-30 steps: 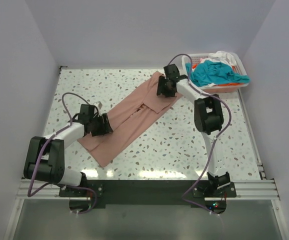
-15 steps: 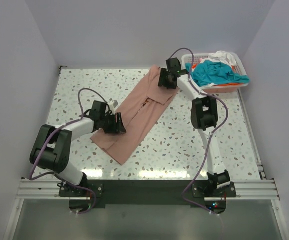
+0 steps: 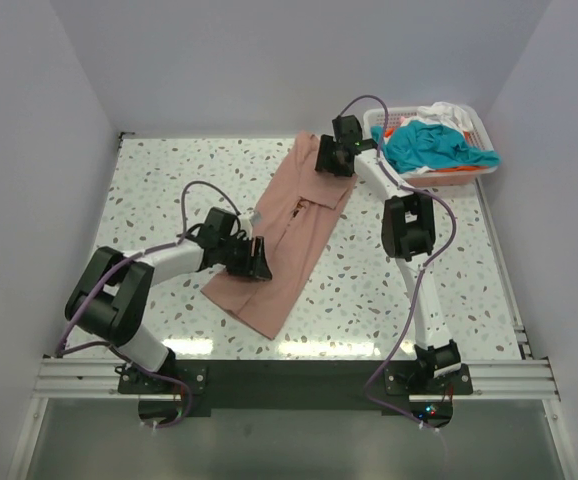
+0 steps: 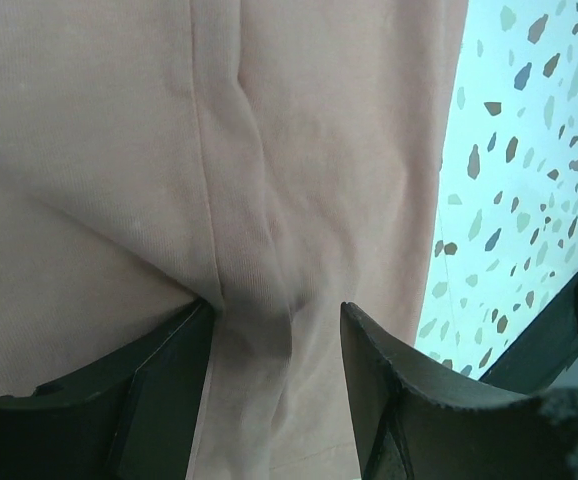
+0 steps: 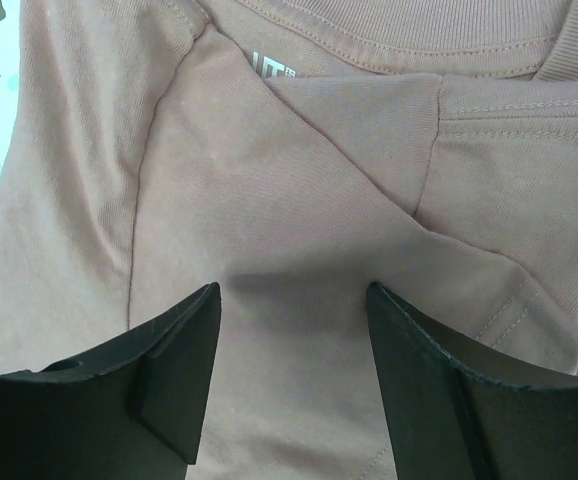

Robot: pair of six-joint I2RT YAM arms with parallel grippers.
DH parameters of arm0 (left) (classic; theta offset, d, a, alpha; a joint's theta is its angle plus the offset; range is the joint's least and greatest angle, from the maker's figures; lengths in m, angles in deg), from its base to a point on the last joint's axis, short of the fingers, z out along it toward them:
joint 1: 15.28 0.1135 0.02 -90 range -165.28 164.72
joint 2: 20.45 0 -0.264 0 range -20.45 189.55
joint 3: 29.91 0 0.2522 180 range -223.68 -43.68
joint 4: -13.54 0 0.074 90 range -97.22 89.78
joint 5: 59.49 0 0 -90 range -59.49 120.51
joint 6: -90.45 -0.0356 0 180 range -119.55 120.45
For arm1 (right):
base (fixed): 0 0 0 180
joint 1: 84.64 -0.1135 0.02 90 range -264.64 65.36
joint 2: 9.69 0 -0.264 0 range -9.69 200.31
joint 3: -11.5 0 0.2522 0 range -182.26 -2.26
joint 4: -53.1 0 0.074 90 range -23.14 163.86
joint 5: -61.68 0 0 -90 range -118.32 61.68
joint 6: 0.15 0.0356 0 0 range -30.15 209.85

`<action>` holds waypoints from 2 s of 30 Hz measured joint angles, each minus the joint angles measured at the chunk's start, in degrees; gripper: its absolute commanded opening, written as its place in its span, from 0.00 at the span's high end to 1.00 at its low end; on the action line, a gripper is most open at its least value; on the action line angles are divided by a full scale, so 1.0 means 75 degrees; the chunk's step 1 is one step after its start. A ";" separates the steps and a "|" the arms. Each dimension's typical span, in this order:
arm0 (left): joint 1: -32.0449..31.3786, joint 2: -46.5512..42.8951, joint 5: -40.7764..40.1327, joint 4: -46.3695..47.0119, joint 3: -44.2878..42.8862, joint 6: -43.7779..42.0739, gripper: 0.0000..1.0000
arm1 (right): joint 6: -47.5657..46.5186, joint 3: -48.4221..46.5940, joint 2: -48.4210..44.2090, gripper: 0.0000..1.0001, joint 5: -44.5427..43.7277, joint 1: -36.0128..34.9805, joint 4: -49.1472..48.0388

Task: Fold and stack the t-shirts
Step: Fold the tshirt

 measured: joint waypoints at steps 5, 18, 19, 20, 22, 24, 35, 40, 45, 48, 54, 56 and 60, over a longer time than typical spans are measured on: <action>-0.0076 -0.0332 -0.0297 -0.0554 0.0096 0.0207 0.39 | 0.0000 0.0003 0.0000 0.36 0.0000 0.0000 -0.0009; -0.0102 -0.1725 -0.0854 -0.2317 0.0393 0.0498 0.37 | -0.0268 0.0915 -0.0629 0.35 0.0233 -0.0055 -0.0221; -0.0102 -0.1807 -0.0985 -0.2407 0.0353 0.0516 0.37 | -0.0297 0.1102 -0.0799 0.35 0.0262 -0.0064 -0.0204; -0.0102 -0.1883 -0.1148 -0.2518 0.0283 0.0527 0.36 | -0.0332 0.1262 -0.0968 0.35 0.0303 -0.0079 -0.0189; -0.0102 -0.1996 -0.1507 -0.2652 0.0163 0.0577 0.37 | -0.0382 0.1705 -0.1451 0.35 0.0370 -0.0117 -0.0213; -0.0102 -0.2055 -0.1769 -0.2684 0.0119 0.0603 0.37 | -0.0396 0.2285 -0.2095 0.36 0.0382 -0.0175 -0.0227; -0.0140 -0.2057 -0.1722 -0.2404 0.0122 0.0708 0.38 | -0.0323 0.4908 -0.4331 0.36 0.0769 -0.0909 -0.0507; -0.0475 -0.2060 -0.1638 -0.2081 0.0335 0.0784 0.38 | -0.0219 0.5455 -0.4293 0.36 0.0883 -0.1043 -0.0405; -0.1067 -0.1999 -0.1673 -0.2025 0.0522 0.0982 0.38 | -0.0204 0.5461 -0.4223 0.36 0.0915 -0.1000 -0.0388; -0.1387 -0.1871 -0.1760 -0.1955 0.0522 0.1093 0.38 | -0.0224 0.5292 -0.3923 0.36 0.0915 -0.0994 -0.0393; -0.1725 -0.1684 -0.1912 -0.1909 0.0595 0.1297 0.38 | -0.0289 0.5045 -0.3168 0.36 0.0810 -0.0994 -0.0309; -0.1801 -0.1591 -0.1926 -0.1912 0.0627 0.1320 0.38 | -0.0326 0.4803 -0.3025 0.36 0.0775 -0.0997 -0.0230; -0.1967 -0.1422 -0.1824 -0.1804 0.0554 0.1346 0.38 | -0.0356 0.4465 -0.2804 0.36 0.0731 -0.0994 -0.0233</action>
